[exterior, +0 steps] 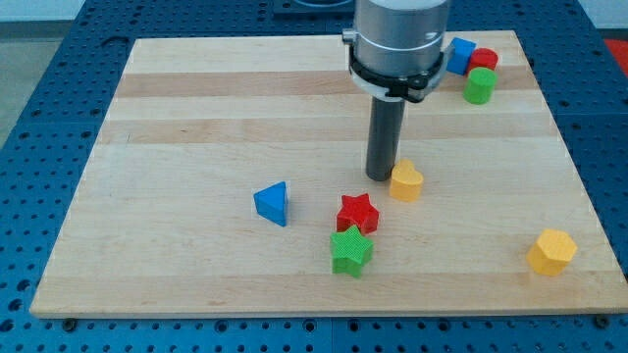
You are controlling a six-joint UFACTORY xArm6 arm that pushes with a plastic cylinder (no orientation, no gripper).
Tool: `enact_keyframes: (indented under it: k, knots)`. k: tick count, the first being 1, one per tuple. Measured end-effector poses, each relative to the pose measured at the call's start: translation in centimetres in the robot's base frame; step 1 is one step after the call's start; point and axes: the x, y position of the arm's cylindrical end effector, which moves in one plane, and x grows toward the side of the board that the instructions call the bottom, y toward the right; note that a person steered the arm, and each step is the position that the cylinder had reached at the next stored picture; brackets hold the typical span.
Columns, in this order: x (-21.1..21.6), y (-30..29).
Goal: Move the yellow heart closer to the yellow hexagon
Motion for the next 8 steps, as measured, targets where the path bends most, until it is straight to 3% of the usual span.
enact_keyframes:
  k: [6, 8]
  knots:
    - [5.6, 12.7]
    - [6.3, 11.2]
